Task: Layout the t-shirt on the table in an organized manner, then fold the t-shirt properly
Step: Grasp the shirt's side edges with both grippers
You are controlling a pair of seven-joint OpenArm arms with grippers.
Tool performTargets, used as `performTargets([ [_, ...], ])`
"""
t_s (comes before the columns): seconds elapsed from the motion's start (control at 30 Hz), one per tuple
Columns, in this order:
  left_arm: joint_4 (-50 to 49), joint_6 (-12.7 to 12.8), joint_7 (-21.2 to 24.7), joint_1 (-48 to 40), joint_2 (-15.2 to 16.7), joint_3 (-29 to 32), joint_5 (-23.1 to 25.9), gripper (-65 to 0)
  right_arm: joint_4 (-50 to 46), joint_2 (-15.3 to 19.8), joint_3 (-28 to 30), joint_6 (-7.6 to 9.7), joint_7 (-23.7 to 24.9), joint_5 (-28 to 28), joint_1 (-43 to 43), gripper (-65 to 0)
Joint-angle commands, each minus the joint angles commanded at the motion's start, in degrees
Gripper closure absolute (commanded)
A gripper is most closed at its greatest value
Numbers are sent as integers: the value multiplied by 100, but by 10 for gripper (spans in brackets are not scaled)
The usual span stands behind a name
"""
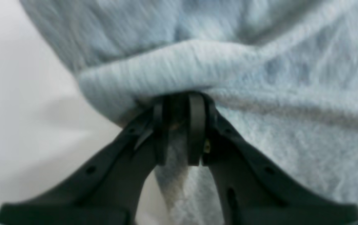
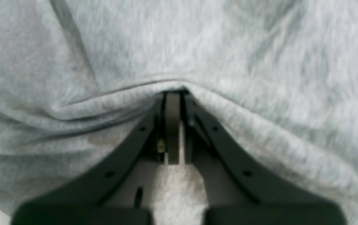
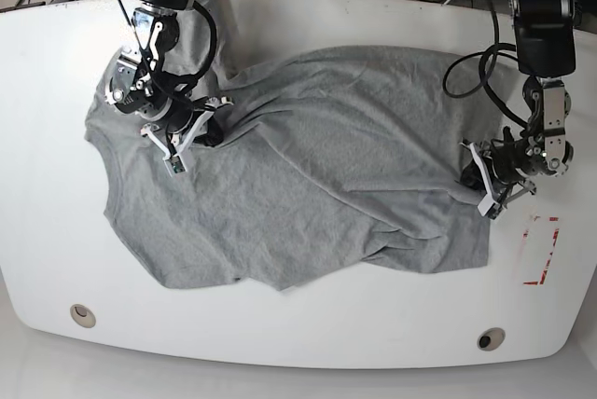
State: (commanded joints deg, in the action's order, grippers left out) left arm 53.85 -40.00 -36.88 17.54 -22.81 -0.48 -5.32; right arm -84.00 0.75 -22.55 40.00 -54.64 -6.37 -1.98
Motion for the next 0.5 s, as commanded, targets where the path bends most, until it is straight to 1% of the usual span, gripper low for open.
performTargets([
  [0.13,193,0,0,88,-18,0,0,-83,-369,0,0,0,-290,-9,-53,-27],
  [0.17,343,0,-70,79,-70,0,-9,-83,-580,0,0,0,-404,-9,-44,-27],
  [0.23,730,0,-378,62,-176,0,-44,-83,-985,-9,0,0,-633,-44,-26,-27],
  [0.33,1354,0,-738,53,-211,-9,-44,-83,-1521,-9,0,0,-1020,-53,-53,-27],
  [0.43,2154,0,-1213,-97,-220,-44,-35,-83,-2013,-18,44,0,-1178,-53,-70,-27],
  [0.5,2567,0,-1380,-176,-299,-114,-26,-83,-2075,-26,220,0,-1178,-53,-211,-27],
])
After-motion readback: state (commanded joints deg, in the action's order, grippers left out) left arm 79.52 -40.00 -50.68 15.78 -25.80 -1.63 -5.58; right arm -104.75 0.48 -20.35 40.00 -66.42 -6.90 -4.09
